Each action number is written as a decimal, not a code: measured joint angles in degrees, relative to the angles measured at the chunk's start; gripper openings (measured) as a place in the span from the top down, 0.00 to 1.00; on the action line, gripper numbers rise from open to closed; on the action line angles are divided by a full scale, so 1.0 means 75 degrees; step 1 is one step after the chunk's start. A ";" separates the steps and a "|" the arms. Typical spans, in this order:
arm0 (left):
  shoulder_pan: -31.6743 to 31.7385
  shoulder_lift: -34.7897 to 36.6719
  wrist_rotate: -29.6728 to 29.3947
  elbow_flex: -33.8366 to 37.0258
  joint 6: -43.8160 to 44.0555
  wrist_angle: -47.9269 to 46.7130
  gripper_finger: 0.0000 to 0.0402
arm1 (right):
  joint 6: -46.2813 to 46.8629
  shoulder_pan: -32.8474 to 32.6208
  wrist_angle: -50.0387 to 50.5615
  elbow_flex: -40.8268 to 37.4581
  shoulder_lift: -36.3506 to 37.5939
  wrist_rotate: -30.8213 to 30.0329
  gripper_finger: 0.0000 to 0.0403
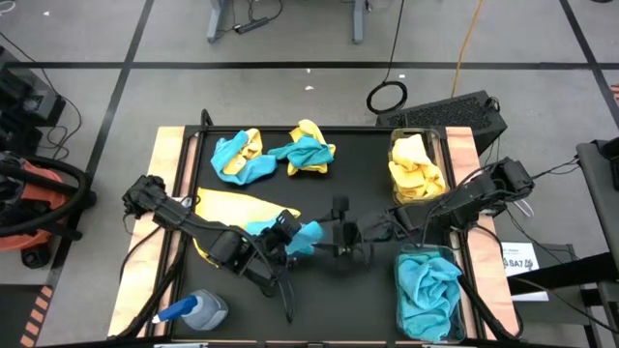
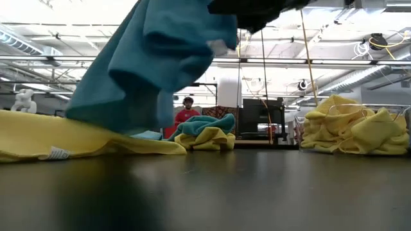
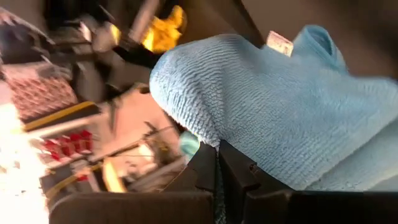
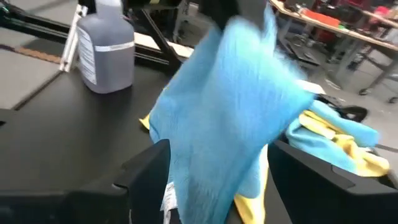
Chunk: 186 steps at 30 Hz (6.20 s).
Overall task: Sort microfiber towel by color & place in baskets
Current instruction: Put the blue towel into the bottom transparent bin
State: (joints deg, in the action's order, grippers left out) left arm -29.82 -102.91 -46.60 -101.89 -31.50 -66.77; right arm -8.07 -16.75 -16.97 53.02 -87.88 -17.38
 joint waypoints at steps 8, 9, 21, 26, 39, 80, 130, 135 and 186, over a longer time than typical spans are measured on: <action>-0.0091 0.0000 -0.0529 -0.0073 -0.1682 0.0161 0.99 | 0.0100 0.0524 -0.0791 -0.0391 0.0000 0.0957 0.35; -0.0091 0.0000 -0.0612 -0.0073 -0.1873 0.0294 0.99 | 0.0072 0.0562 -0.0819 -0.0391 0.0000 0.1066 0.35; -0.0147 0.0000 -0.0887 -0.0073 -0.4642 0.2377 0.99 | -0.0208 0.0929 -0.1317 -0.0391 0.0000 0.1765 0.35; -0.0144 0.0000 -0.0887 -0.0073 -0.5452 0.3169 0.99 | -0.0213 0.0986 -0.1869 -0.0391 -0.0323 0.2570 0.35; -0.0126 0.0000 -0.0531 -0.0073 -0.6311 0.4285 0.99 | -0.0071 0.0987 -0.4919 -0.0190 -0.1794 0.4136 0.37; 0.0551 0.0003 0.1615 0.0354 0.0558 0.1142 0.88 | -0.1046 0.0259 0.2343 0.0839 0.1445 0.1304 1.00; 0.1745 -0.0012 0.3467 0.0758 0.1491 0.2271 0.23 | 0.7751 -0.4812 1.0453 0.0852 0.3644 0.1561 1.00; 0.1879 -0.0012 0.3632 0.0758 0.1516 0.2300 0.23 | 0.7896 -0.5019 1.0476 0.0851 0.2907 0.1559 1.00; 0.2272 -0.0988 0.5993 0.0761 0.0081 0.5380 0.23 | 1.0026 -0.5493 1.1087 0.1394 0.2342 0.1387 0.41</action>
State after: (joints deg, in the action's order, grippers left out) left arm -12.78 -110.32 -1.66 -96.18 -30.89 -26.42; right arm 67.13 -57.95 66.18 63.47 -70.31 -6.98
